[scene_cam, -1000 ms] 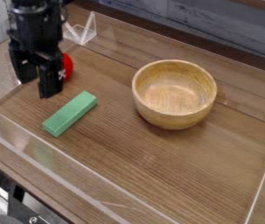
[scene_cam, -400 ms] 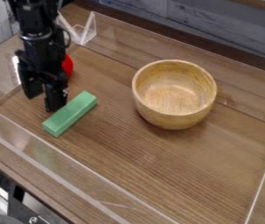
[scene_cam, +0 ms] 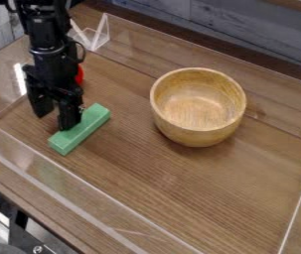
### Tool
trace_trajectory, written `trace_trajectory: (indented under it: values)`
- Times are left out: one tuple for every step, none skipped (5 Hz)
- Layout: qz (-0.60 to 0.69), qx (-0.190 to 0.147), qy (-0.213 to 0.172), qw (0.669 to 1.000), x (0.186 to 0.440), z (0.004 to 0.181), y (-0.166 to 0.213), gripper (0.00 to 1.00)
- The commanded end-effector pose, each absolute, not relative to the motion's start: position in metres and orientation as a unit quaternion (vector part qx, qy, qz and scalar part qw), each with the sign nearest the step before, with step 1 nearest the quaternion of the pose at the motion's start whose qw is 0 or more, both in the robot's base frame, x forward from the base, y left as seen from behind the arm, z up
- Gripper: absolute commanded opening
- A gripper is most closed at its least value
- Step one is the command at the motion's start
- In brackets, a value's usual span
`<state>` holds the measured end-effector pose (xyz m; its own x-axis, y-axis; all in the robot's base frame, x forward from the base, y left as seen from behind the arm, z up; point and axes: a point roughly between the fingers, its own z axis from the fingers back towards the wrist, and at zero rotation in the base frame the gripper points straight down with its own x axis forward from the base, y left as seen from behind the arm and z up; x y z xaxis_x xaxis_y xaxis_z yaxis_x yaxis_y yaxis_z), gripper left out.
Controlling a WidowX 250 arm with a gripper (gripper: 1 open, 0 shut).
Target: Put the green block in the brown bowl
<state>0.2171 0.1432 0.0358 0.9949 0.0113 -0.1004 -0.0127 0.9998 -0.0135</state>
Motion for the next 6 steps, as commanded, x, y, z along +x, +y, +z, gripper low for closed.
trace_trajectory:
  values:
    - [0.010,0.003,0.030,0.999,0.230,0.050,0.145,1.00]
    - [-0.006,0.004,0.031,0.999,0.237,0.037,0.142,1.00]
    - [-0.023,0.004,0.033,0.999,0.242,0.026,0.139,1.00]
    - [-0.048,0.005,0.036,0.998,0.239,0.026,0.133,1.00]
    - [-0.070,0.004,0.040,0.997,0.236,0.027,0.126,1.00]
    - [-0.080,0.000,0.043,0.996,0.233,0.028,0.127,1.00]
